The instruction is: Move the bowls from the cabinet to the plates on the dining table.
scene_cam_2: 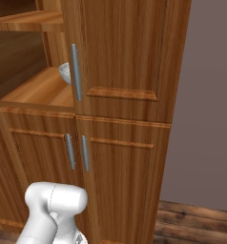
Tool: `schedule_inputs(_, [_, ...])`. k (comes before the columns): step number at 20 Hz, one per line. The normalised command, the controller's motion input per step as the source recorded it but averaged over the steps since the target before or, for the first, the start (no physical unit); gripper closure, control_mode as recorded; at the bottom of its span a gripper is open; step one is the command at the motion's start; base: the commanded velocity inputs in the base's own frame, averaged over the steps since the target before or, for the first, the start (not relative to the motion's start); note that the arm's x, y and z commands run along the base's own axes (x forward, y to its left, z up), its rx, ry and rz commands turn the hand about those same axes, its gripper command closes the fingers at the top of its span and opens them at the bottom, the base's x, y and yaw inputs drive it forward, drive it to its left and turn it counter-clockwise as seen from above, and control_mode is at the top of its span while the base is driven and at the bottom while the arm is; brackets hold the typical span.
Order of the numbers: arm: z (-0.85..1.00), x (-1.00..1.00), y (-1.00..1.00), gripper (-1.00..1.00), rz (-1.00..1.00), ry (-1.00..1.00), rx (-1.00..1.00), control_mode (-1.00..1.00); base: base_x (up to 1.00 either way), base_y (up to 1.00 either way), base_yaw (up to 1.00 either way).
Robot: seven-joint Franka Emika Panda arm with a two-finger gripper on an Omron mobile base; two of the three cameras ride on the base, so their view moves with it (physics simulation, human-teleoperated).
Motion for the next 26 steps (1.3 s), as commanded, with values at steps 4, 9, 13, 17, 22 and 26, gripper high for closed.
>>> schedule_inputs(4, [0.00, -0.33, 0.56, 1.00, 0.00, 0.00, -0.05, -1.00, 0.00, 0.00, 0.00])
schedule_inputs(9, [0.00, -0.04, 0.03, 1.00, 0.00, 0.00, 0.00, -1.00, 0.00, 0.00, 0.00])
schedule_inputs(13, [0.00, 0.00, 0.00, -1.00, 0.00, 0.03, 0.00, -1.00, 0.00, 0.00, 0.00])
schedule_inputs(17, [0.00, -0.31, 0.00, -1.00, 0.00, 0.09, 0.00, -1.00, 0.00, 0.00, 0.00])
schedule_inputs(22, [-0.01, -1.00, -0.13, -1.00, 0.00, 0.01, 0.04, -1.00, 0.00, 0.00, 0.00])
schedule_inputs(26, [0.00, -0.99, -0.24, -1.00, 0.00, -0.01, 0.09, -1.00, 0.00, 0.00, 0.00])
